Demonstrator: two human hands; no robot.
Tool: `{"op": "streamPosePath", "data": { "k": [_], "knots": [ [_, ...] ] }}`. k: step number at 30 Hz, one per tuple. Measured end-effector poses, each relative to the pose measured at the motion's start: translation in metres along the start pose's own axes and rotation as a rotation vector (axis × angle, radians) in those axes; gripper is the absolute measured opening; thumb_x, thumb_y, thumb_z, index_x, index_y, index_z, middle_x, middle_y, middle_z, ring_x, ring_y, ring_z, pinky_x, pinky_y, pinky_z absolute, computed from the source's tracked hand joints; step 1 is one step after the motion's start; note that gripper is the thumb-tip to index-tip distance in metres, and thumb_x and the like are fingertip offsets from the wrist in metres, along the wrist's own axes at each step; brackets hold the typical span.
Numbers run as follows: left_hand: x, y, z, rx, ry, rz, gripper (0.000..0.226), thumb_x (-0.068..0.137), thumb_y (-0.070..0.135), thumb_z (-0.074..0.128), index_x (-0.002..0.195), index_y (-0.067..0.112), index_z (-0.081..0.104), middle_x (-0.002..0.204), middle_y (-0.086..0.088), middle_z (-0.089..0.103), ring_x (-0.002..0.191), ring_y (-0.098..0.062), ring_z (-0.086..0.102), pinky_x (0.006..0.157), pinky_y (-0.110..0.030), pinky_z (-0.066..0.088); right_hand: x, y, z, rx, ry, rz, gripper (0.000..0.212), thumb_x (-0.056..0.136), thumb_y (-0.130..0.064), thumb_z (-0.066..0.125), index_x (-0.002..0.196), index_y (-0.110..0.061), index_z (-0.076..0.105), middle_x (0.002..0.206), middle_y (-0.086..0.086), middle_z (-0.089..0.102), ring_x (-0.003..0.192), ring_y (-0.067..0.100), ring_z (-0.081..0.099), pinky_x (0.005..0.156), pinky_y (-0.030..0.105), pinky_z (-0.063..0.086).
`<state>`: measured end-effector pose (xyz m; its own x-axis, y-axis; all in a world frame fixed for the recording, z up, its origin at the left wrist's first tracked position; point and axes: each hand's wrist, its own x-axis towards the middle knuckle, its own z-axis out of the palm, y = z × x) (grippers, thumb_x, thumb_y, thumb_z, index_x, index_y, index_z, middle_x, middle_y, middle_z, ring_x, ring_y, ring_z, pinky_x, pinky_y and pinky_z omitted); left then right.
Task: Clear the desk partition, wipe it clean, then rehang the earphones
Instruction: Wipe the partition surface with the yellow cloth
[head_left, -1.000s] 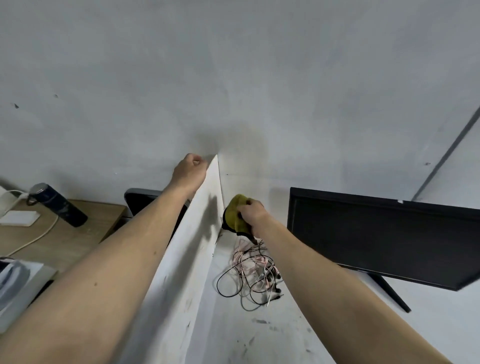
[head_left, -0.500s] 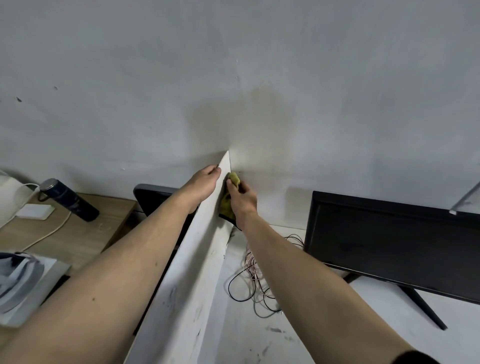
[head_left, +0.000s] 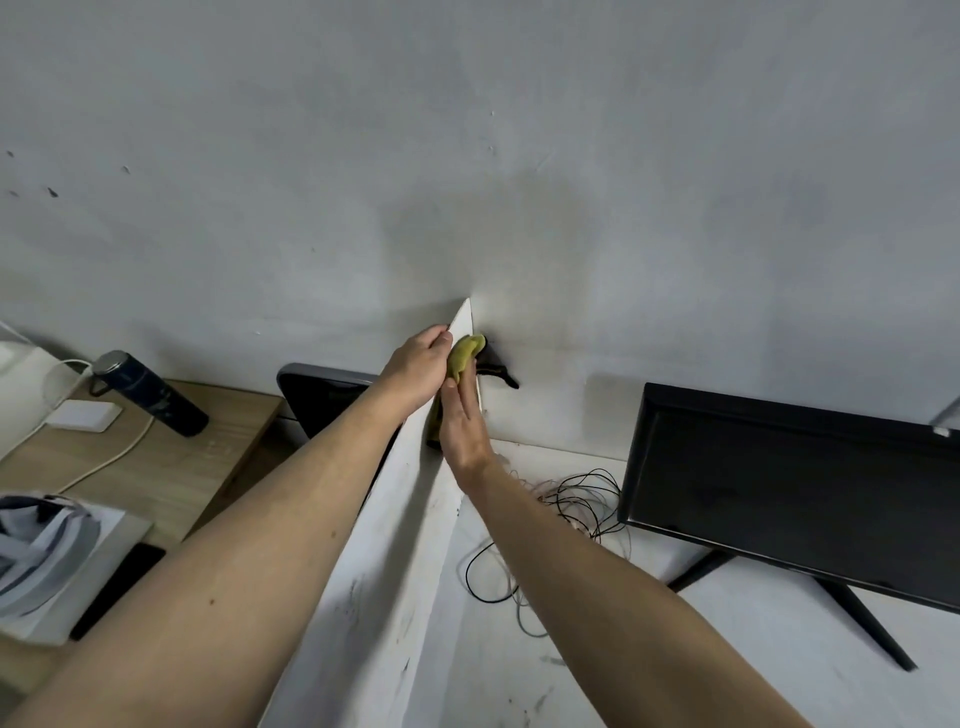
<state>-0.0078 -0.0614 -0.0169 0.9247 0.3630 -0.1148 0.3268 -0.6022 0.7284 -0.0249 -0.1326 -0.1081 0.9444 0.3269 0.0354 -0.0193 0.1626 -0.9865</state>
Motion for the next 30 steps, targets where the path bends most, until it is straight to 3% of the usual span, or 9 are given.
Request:
{"op": "streamPosePath", "data": {
  "k": [3,7,10,13,15,20,27,30],
  "knots": [
    [0.002,-0.001,-0.001,0.011,-0.001,0.002,0.041,0.104,0.036,0.036,0.138,0.021,0.052,0.14,0.0,0.055,0.13,-0.02,0.049,0.108,-0.031,0.037,-0.01,0.022,0.007,-0.052,0.034,0.009,0.059,0.107,-0.027,0.027,0.16,-0.021,0.003,0.168,-0.005,0.002,0.153,0.006,0.001,0.123,0.023,0.003],
    [0.001,-0.003,-0.002,0.0,-0.008,-0.003,0.042,0.104,0.036,0.035,0.139,0.02,0.052,0.14,0.0,0.055,0.129,-0.019,0.049,0.108,-0.031,0.037,-0.003,0.03,0.005,-0.021,0.055,0.329,0.06,0.101,-0.044,0.028,0.158,-0.034,0.01,0.164,-0.003,0.021,0.151,0.023,0.019,0.123,0.039,0.016],
    [0.002,-0.002,-0.001,-0.013,-0.008,-0.003,0.042,0.104,0.036,0.036,0.14,0.02,0.05,0.142,0.0,0.053,0.132,-0.019,0.047,0.11,-0.031,0.035,0.006,0.008,0.002,0.0,0.085,0.223,0.059,0.104,-0.036,0.029,0.159,-0.029,0.008,0.164,-0.004,0.02,0.151,0.017,0.019,0.122,0.035,0.017],
    [0.002,-0.001,0.0,-0.007,0.0,-0.002,0.04,0.104,0.034,0.036,0.138,0.02,0.052,0.14,0.0,0.054,0.13,-0.018,0.048,0.102,-0.024,0.034,0.004,-0.006,0.004,0.034,0.085,0.061,0.057,0.107,-0.031,0.028,0.16,-0.023,0.006,0.166,-0.007,0.011,0.151,0.007,0.012,0.123,0.029,0.013],
    [0.002,-0.001,0.0,-0.007,0.002,0.004,0.04,0.104,0.034,0.036,0.138,0.02,0.052,0.14,0.0,0.055,0.129,-0.018,0.049,0.101,-0.024,0.034,0.0,0.001,0.006,0.033,0.109,0.057,0.056,0.108,-0.029,0.029,0.16,-0.021,0.009,0.165,-0.007,0.014,0.151,0.007,0.014,0.123,0.028,0.014],
    [0.003,-0.006,0.0,-0.012,0.002,-0.01,0.042,0.103,0.038,0.036,0.14,0.022,0.05,0.141,0.002,0.054,0.13,-0.017,0.048,0.105,-0.027,0.035,0.003,0.017,0.0,0.108,0.126,0.396,0.056,0.103,-0.044,0.027,0.156,-0.039,0.009,0.159,-0.001,0.03,0.145,0.027,0.03,0.119,0.046,0.024],
    [0.003,-0.003,0.001,-0.034,-0.002,0.016,0.037,0.103,0.034,0.038,0.133,0.022,0.057,0.132,0.003,0.061,0.123,-0.015,0.054,0.103,-0.027,0.039,0.016,-0.005,0.009,-0.013,0.207,-0.065,0.057,0.102,-0.029,0.028,0.158,-0.02,0.023,0.164,-0.005,0.021,0.15,0.004,0.016,0.123,0.025,0.012],
    [0.002,-0.002,0.0,0.0,0.002,0.009,0.04,0.104,0.034,0.038,0.138,0.02,0.053,0.14,0.001,0.055,0.129,-0.017,0.05,0.106,-0.026,0.036,0.017,0.016,0.009,0.006,0.17,0.017,0.057,0.105,-0.033,0.024,0.159,-0.029,0.008,0.166,-0.013,0.006,0.151,0.002,0.005,0.124,0.028,0.005]
  ]
}}
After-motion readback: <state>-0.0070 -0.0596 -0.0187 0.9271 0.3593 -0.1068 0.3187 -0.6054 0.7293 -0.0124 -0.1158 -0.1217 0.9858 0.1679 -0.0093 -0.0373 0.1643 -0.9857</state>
